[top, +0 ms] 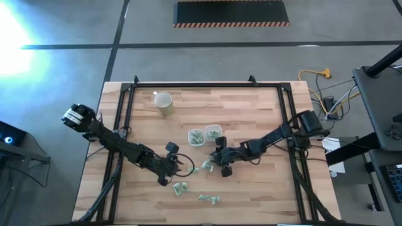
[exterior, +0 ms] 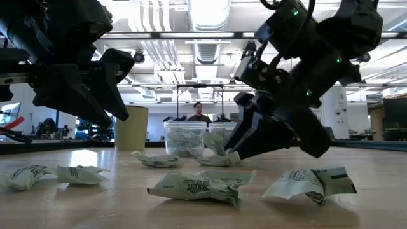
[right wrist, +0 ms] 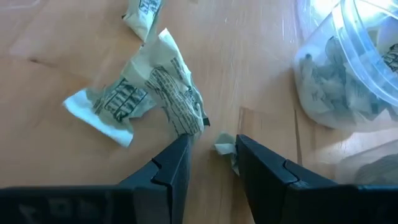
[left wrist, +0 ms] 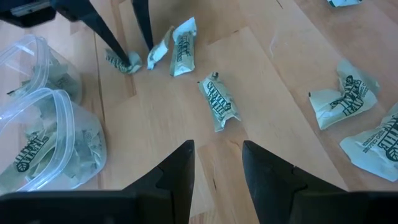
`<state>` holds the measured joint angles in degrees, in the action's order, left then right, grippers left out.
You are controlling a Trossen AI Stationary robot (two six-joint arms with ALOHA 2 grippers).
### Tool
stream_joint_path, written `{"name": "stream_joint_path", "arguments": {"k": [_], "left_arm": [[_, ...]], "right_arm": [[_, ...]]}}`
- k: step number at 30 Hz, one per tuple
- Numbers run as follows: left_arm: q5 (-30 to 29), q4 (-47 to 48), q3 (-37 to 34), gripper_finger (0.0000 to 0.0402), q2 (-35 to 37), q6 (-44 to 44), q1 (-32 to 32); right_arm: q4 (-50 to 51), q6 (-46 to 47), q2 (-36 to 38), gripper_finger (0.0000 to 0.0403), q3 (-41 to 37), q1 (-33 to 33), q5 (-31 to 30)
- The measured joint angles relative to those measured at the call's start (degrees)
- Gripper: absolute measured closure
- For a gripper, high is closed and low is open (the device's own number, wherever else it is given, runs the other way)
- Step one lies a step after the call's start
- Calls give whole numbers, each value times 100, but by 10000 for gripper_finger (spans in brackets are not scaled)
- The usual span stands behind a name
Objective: Pick and place items into bin
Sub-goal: Put the stevia packet into the right transparent bin
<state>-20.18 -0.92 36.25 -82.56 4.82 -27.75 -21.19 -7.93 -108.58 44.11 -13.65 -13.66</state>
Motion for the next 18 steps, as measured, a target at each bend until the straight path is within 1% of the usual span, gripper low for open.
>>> {"name": "stream_joint_path", "arguments": {"k": [6, 10, 13, 18], "left_arm": [[2, 2, 0, 283, 0, 0, -2], [2, 6, 0, 283, 0, -2, -2], [2, 6, 0, 283, 0, -2, -2], [1, 2, 0, 283, 0, -2, -2]], "right_arm": [[179, -1, 103, 280, 25, 4, -9], [226, 25, 123, 285, 14, 4, -116], [306, 29, 128, 306, 15, 4, -131], [356, 1, 156, 360, 16, 2, -134]]}}
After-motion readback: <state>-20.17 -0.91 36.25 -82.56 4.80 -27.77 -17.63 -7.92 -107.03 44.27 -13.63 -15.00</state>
